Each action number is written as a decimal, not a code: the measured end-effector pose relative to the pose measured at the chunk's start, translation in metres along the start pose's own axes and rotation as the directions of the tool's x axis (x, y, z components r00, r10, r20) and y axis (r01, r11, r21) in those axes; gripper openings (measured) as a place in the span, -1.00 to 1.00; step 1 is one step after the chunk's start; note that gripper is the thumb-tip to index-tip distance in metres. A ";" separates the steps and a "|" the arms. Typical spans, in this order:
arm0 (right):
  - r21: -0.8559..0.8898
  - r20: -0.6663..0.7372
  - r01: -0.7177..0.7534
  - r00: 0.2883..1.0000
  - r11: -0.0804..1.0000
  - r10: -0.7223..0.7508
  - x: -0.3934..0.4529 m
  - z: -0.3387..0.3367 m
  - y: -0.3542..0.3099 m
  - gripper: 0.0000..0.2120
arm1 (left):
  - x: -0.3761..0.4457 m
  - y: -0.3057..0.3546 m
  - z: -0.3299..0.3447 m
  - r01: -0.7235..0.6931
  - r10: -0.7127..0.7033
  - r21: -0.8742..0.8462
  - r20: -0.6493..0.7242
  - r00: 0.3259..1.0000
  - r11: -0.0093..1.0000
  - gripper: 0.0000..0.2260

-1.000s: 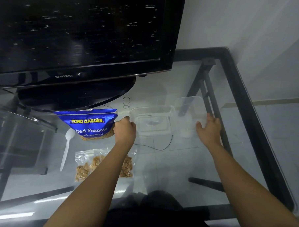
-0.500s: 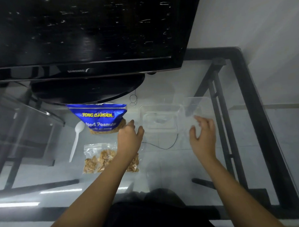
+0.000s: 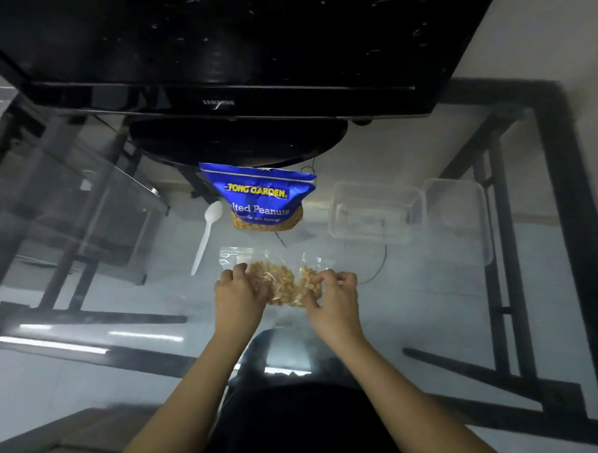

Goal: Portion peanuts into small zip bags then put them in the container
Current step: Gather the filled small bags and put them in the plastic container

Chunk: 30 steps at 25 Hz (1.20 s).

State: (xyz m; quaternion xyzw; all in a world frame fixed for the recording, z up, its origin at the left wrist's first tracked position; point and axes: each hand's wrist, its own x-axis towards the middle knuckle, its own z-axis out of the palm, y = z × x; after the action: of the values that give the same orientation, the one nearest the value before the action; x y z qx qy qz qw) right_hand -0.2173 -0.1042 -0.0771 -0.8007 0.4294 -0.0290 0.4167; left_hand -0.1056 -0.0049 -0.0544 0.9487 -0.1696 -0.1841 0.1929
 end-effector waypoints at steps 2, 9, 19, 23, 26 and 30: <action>0.031 0.007 -0.029 1.000 0.999 0.029 0.001 0.004 -0.005 -0.76 | 0.003 0.001 0.004 0.031 -0.031 0.021 0.005 0.999 0.999 -0.48; 0.176 -0.010 -0.092 0.995 0.980 0.095 0.001 0.006 -0.008 -0.70 | 0.009 0.017 0.001 0.168 -0.165 -0.261 0.035 0.986 0.950 -0.49; 0.357 -0.060 -0.085 0.992 0.930 0.113 -0.014 -0.004 0.021 -0.54 | 0.012 0.018 0.017 0.231 -0.086 -0.374 0.365 0.927 0.898 -0.68; 0.464 -0.078 -0.124 0.981 0.877 0.179 -0.025 -0.022 0.037 -0.52 | 0.004 0.025 0.032 0.275 -0.018 -0.501 0.458 0.889 0.820 -0.84; 0.477 -0.110 -0.109 0.977 0.872 0.182 -0.028 -0.024 0.042 -0.54 | -0.003 0.031 0.036 0.250 0.006 -0.497 0.457 0.890 0.831 -0.81; 0.364 -0.147 -0.079 0.979 0.928 0.141 -0.025 -0.018 0.046 -0.56 | -0.004 0.034 0.035 0.162 0.068 -0.463 0.440 0.895 0.871 -0.82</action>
State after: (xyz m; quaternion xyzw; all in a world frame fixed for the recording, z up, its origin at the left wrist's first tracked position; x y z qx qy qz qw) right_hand -0.2707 -0.1109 -0.0891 -0.6810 0.4954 -0.1515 0.5175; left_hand -0.1319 -0.0431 -0.0689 0.8058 -0.1331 -0.4364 0.3776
